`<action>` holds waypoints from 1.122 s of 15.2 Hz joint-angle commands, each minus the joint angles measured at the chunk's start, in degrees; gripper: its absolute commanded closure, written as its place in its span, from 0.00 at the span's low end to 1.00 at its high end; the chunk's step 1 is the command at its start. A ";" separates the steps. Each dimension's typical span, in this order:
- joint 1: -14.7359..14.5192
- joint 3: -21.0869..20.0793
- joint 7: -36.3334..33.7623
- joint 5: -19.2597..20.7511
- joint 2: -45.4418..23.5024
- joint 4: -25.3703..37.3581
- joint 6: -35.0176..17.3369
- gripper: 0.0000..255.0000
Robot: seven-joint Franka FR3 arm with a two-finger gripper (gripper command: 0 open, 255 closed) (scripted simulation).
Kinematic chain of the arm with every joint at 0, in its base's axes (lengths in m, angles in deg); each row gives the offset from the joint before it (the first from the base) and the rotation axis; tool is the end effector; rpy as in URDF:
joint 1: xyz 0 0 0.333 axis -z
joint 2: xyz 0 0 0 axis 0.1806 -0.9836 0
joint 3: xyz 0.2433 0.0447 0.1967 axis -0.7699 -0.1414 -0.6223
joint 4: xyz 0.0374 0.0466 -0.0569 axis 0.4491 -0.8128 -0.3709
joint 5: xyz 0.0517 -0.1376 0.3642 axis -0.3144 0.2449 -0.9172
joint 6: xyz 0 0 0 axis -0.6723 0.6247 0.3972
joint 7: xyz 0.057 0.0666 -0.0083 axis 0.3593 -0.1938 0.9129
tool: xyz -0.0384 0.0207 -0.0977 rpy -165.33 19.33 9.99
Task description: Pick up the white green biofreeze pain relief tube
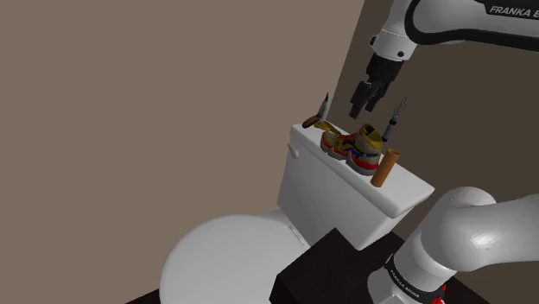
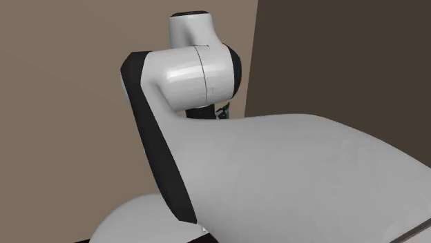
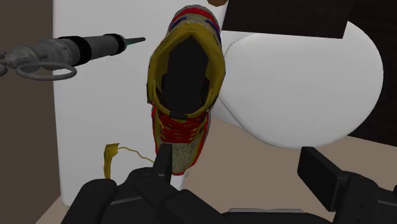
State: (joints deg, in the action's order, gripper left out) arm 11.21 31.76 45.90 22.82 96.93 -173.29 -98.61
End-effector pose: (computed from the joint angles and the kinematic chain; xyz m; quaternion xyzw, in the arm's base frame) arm 0.3121 -0.0399 0.6049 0.9982 0.0164 0.0472 0.0340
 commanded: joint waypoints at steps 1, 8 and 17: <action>0.00 0.00 0.00 0.00 0.00 0.00 0.00 0.00; 4.90 -2.36 -13.95 0.79 -13.68 5.85 -10.34 0.00; 10.86 -3.31 -31.46 4.21 -30.76 18.22 -17.58 0.00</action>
State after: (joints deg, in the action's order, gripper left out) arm 21.34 28.31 16.32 26.57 68.30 -157.22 -115.88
